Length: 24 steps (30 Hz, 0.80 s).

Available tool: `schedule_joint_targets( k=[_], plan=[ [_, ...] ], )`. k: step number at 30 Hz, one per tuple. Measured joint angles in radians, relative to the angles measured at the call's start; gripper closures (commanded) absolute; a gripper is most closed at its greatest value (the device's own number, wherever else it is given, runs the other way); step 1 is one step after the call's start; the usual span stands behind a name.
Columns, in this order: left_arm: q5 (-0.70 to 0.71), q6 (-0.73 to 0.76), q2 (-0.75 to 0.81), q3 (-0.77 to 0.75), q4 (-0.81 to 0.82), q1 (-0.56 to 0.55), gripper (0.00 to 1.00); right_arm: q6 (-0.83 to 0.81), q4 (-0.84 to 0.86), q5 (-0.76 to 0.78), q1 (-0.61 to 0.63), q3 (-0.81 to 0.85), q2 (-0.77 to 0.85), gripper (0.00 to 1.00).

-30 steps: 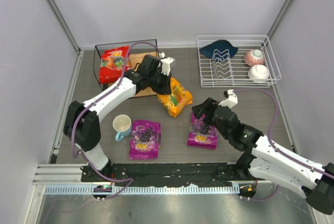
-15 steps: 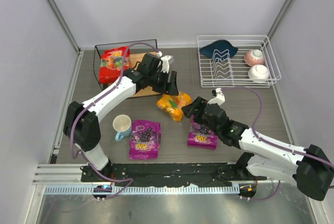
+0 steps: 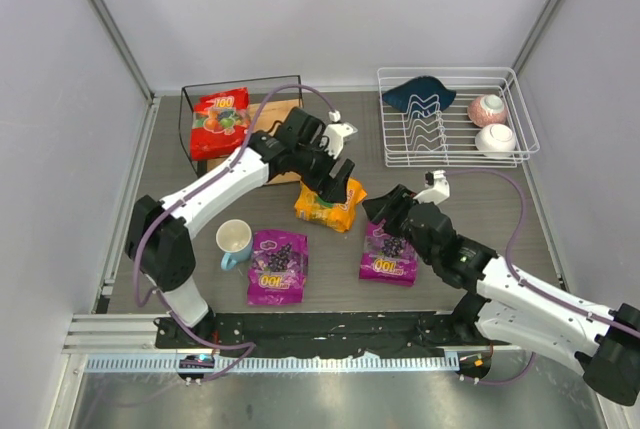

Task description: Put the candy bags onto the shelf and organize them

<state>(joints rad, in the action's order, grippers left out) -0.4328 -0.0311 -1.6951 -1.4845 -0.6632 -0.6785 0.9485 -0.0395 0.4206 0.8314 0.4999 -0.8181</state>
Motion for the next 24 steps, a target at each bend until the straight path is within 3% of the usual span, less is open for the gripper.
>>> schedule_joint_targets(
  k=[5,15,24],
  plan=[
    [0.001,0.161,-0.087,-0.039,0.005,0.002,0.21,0.001,-0.015,-0.001,0.000,-0.011,0.003,0.40],
    [0.008,0.462,-0.215,-0.040,0.033,0.002,0.20,-0.005,-0.025,-0.004,0.000,-0.052,0.087,0.30],
    [0.055,0.560,-0.255,-0.038,0.089,0.002,0.21,-0.011,-0.031,-0.003,0.000,-0.054,0.094,0.30]
  ],
)
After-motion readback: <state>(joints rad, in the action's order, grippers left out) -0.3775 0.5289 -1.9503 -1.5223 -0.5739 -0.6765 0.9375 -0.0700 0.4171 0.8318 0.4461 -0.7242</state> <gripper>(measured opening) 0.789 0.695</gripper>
